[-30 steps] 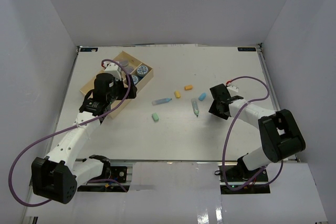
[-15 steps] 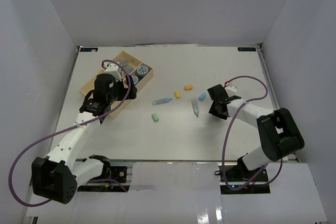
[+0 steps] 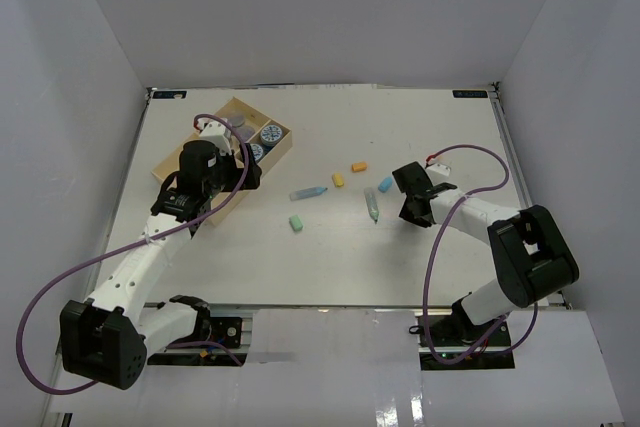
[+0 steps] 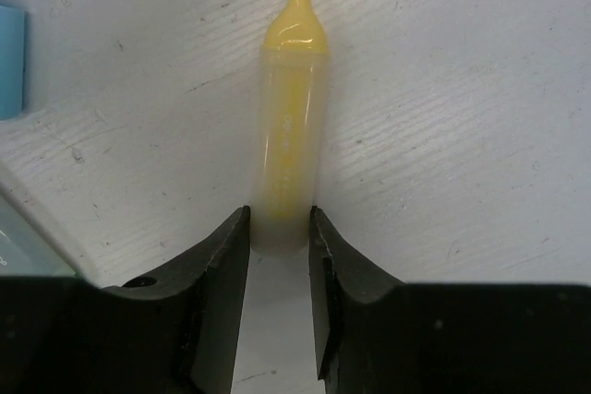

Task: Sort the stationery into containers
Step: Pick up the pen from the center of the board.

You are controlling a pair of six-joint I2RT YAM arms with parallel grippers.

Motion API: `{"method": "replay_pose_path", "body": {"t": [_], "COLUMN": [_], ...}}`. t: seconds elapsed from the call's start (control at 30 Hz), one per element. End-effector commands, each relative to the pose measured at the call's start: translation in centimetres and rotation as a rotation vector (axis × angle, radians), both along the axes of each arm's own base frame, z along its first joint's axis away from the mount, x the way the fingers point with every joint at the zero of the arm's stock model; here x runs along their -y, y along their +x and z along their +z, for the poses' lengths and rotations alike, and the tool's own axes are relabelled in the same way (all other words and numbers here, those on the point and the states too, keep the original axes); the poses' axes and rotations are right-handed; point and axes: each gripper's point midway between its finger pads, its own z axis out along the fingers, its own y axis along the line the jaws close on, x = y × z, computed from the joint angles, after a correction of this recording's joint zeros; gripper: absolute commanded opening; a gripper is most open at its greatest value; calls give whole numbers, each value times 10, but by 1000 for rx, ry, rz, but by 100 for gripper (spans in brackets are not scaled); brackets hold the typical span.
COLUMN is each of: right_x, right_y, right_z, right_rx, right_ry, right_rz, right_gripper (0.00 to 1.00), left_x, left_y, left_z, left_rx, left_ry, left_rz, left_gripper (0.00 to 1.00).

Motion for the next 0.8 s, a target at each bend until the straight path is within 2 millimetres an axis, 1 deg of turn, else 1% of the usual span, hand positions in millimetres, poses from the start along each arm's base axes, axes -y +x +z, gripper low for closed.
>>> {"method": "replay_pose_path", "body": {"t": [0.0,0.03,0.1,0.13,0.17,0.2,0.23,0.27,0.3,0.33,0.37,0.4,0.43,0.47,0.5,0.53,0.57,0.6,0.63,0.67,0.7,0.73,0.77], "right_x": [-3,-6,-8,-11,-15,-17,-28,-33,-34,-51,-59,-68,-85,-94,-108,-121,-129,-137,-152,-157,-162,-171,-178], "right_y": [-14,-16,-13,-14,-12,-10,-8,-9,-5,-9,-9,-5,-12,-15,-12,-20,-23,-25,-30,-33,-35,-42,-44], "right_z": [-9,-8,1,5,15,21,35,42,53,68,78,92,109,116,132,148,156,166,186,195,204,214,229], "right_rx": [-52,-54,-20,-6,29,48,102,125,173,232,278,350,412,452,528,585,630,672,751,789,822,859,912], "right_ry": [9,15,6,1,9,-13,-8,-23,-64,-61,-68,-67,-61,-52,-15,-3,13,31,79,71,84,104,118], "right_rz": [13,30,61,86,109,153,206,244,280,350,385,401,486,524,547,615,642,667,692,723,741,771,785], "right_gripper": [26,18,10,8,8,8,8,8,8,8,8,8,9,9,10,10,10,11,11,11,10,10,9], "left_x": [4,5,10,13,23,28,40,40,53,60,66,76,80,85,92,96,99,104,107,110,118,119,123], "left_y": [-3,-4,-6,-8,-12,-15,-21,-21,-30,-35,-39,-48,-52,-57,-64,-67,-70,-78,-82,-83,-91,-89,-91], "left_z": [8,8,7,8,11,13,17,18,23,28,37,44,49,61,68,78,83,92,98,106,110,113,117], "left_rx": [20,19,9,3,-6,-10,-30,-27,-53,-62,-50,-68,-68,-38,-44,-19,-9,13,21,49,58,74,90], "left_ry": [-29,-32,-54,-69,-115,-143,-207,-208,-279,-316,-356,-421,-450,-478,-518,-541,-559,-576,-600,-612,-622,-626,-630], "left_rz": [-22,-28,-48,-62,-102,-121,-164,-165,-219,-246,-276,-318,-338,-364,-394,-410,-420,-447,-447,-455,-477,-452,-459], "left_gripper": [98,98,98,98,98,98,98,98,98,98,98,98,98,98,98,98,98,98,98,98,98,98,98]}}
